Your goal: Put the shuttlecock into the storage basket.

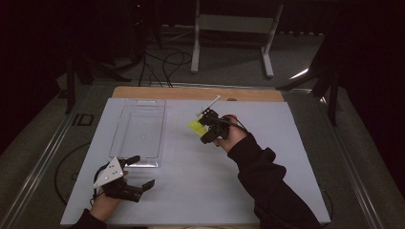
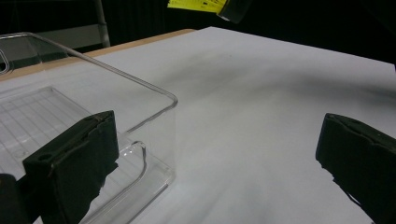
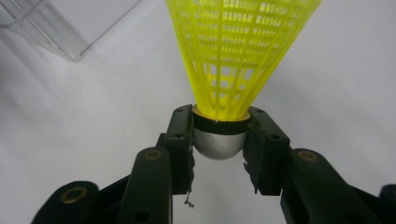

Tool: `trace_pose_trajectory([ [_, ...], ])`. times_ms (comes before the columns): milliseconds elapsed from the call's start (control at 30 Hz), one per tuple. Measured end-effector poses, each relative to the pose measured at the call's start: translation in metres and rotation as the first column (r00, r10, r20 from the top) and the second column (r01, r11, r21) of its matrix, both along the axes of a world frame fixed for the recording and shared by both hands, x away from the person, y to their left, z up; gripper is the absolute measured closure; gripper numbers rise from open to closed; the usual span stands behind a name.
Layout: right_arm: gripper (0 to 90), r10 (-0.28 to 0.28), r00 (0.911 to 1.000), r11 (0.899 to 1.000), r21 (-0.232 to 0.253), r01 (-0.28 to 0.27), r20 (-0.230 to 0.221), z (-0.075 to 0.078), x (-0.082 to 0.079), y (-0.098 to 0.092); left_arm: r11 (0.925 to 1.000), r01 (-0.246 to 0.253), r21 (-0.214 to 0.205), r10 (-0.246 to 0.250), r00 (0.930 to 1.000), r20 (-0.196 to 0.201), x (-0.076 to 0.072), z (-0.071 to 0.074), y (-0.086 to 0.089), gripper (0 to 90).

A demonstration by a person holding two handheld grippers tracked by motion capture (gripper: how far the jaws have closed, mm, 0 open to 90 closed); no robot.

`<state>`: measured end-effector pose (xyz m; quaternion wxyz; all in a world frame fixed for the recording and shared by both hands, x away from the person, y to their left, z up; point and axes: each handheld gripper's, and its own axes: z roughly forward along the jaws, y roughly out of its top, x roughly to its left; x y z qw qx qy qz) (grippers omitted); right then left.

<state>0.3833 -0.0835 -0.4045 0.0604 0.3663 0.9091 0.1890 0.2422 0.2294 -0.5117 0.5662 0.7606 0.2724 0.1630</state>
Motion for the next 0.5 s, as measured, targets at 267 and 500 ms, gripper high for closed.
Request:
trace_pose_trajectory([
  [267,65.2,0.027,0.9994,0.999,0.017,-0.027,0.021,0.012,-0.004,0.007,1.0,0.002,0.003,-0.002,1.0,-0.002,0.0,0.0,0.0,0.1],
  [500,65.2,0.063,0.9975,0.998,0.029,-0.064,0.033,0.021,-0.008,0.016,1.0,0.003,0.003,-0.003,1.0,-0.002,0.0,0.0,0.0,0.1],
])
